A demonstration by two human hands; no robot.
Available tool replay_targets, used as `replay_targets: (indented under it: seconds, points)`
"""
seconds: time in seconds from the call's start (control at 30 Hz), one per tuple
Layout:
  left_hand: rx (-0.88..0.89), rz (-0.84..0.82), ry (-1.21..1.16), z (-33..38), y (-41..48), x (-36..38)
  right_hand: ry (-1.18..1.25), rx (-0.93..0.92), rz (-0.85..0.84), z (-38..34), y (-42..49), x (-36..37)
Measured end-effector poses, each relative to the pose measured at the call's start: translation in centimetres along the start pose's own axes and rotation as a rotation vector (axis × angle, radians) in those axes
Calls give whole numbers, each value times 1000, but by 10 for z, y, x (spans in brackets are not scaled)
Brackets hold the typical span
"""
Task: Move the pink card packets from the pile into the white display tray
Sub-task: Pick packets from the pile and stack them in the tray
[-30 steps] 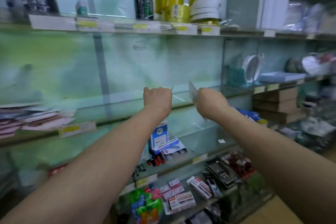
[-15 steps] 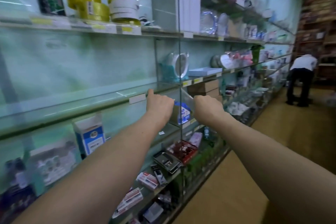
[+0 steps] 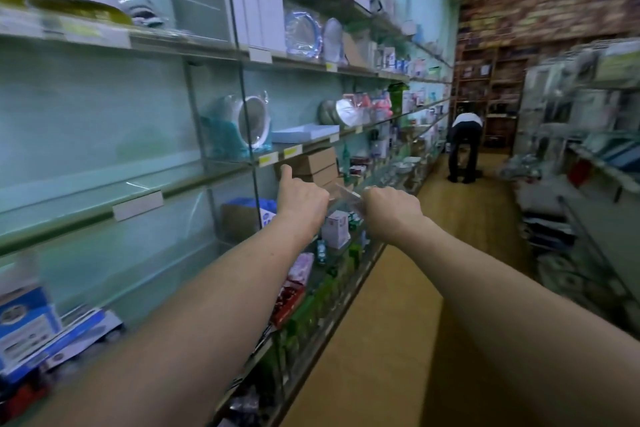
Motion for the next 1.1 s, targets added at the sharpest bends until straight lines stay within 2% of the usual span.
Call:
replay_targets:
  seconds: [0.33,0.8,1.1]
  points:
    - [72,-27,-10,37,99,39,-69,21,-88,50,89,32]
    - [12,-90,47,45,215,77,-20,-24,-30,91,222,76]
    - [-97,-135,86,65,276,89,-3,-114,-43,128,284,88]
Point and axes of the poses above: each hand's wrist, its own y-axis towards the middle knuckle, its own x-axis out of the palm, z = x × y, the point moved 6 cm from there along y, towards the middle knuckle, and after that the axes turned 2 degrees about -x, right-handed, at the moved point
